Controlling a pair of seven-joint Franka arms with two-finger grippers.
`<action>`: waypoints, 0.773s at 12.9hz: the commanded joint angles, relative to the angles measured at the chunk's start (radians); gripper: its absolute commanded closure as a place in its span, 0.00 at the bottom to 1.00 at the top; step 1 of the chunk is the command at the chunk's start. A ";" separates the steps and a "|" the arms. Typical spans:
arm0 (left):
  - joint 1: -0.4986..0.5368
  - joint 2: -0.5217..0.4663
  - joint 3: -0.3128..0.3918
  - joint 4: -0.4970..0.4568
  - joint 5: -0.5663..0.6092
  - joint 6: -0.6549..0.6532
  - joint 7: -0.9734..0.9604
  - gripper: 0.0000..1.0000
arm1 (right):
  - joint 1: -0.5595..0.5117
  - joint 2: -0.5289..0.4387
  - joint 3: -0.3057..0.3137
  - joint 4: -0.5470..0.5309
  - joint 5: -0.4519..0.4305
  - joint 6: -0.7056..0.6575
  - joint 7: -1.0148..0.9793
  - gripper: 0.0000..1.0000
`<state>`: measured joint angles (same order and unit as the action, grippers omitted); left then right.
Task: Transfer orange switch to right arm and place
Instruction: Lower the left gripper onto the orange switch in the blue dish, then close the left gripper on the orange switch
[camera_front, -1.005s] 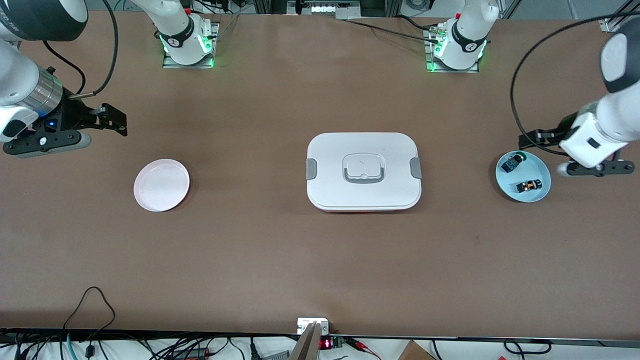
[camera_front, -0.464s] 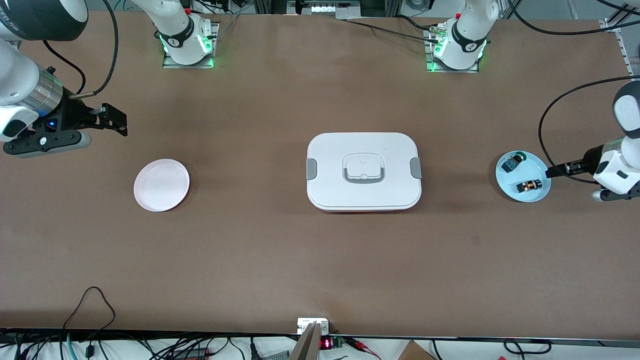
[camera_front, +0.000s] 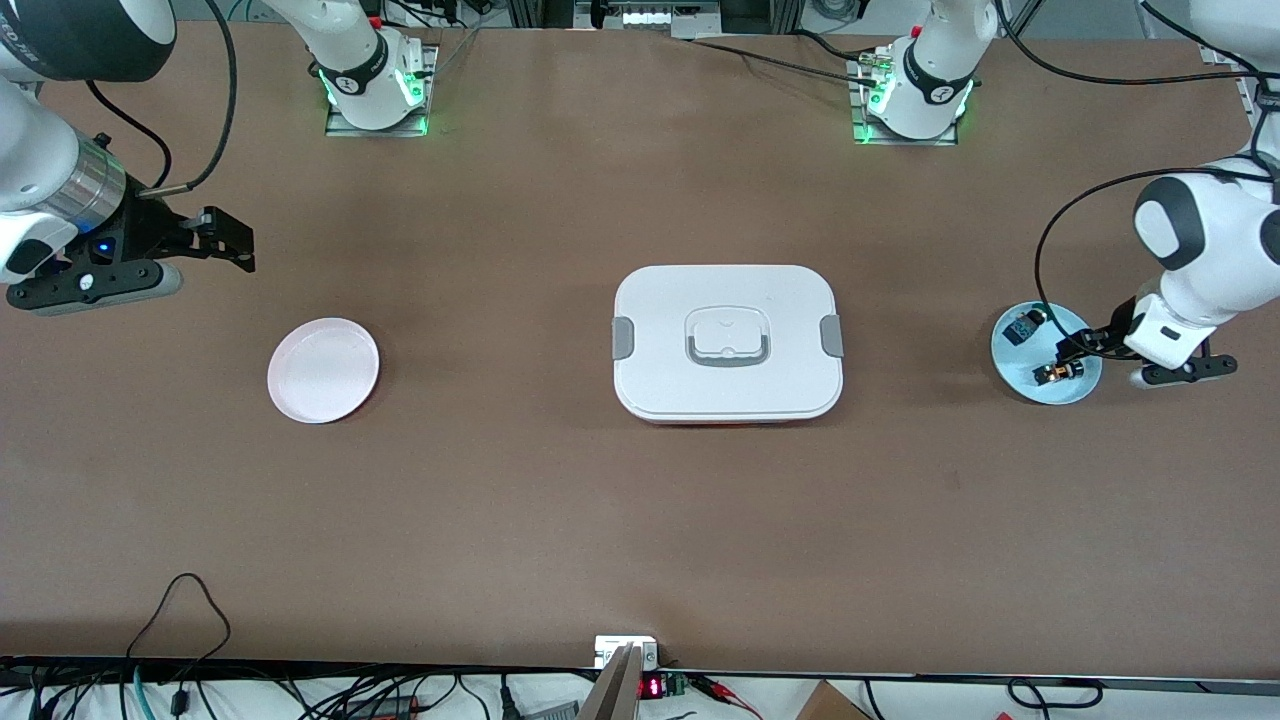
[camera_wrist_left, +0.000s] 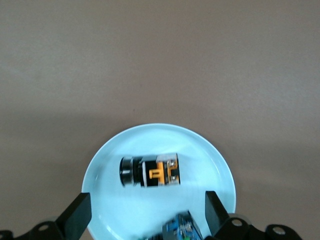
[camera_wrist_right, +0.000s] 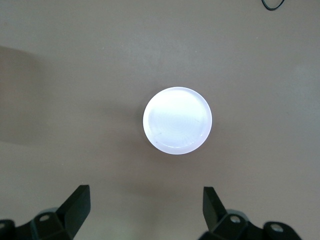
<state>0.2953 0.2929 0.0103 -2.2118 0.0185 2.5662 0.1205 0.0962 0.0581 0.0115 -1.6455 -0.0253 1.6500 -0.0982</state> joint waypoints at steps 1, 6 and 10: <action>0.011 0.083 -0.009 -0.005 -0.008 0.132 0.068 0.00 | 0.000 -0.004 0.004 0.009 0.007 -0.004 0.014 0.00; 0.044 0.133 -0.016 -0.008 -0.008 0.176 0.088 0.00 | 0.000 -0.004 0.004 0.009 0.007 -0.003 0.014 0.00; 0.053 0.164 -0.023 -0.008 -0.008 0.203 0.085 0.00 | 0.000 -0.004 0.004 0.009 0.007 -0.004 0.014 0.00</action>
<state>0.3328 0.4445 0.0042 -2.2261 0.0185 2.7525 0.1830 0.0962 0.0581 0.0116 -1.6455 -0.0253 1.6500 -0.0982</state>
